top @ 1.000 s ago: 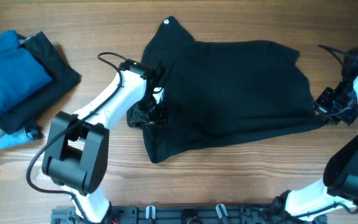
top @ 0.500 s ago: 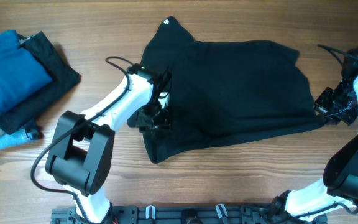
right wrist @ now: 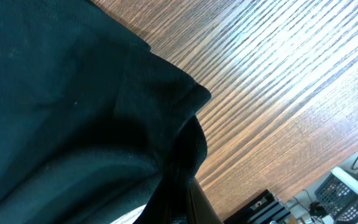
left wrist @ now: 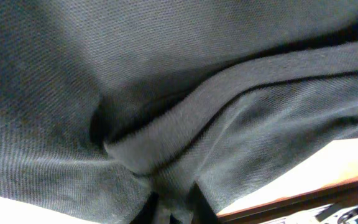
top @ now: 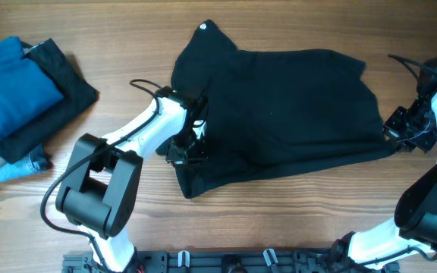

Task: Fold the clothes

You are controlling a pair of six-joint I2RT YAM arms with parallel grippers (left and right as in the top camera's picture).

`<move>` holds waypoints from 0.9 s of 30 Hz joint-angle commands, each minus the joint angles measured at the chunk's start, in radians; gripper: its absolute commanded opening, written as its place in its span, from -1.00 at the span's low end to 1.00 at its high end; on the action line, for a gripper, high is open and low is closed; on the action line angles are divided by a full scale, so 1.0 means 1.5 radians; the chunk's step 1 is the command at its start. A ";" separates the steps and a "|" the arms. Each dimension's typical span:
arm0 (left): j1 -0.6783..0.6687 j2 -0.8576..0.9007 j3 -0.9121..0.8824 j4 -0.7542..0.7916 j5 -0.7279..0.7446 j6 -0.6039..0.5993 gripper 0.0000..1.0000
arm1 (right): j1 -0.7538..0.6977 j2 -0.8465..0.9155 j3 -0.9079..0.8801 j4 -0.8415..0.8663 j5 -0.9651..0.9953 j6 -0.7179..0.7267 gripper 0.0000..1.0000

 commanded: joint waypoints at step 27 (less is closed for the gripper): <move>0.129 -0.144 0.063 0.120 -0.017 0.001 -0.92 | -0.002 -0.004 -0.004 0.048 -0.004 -0.007 -0.71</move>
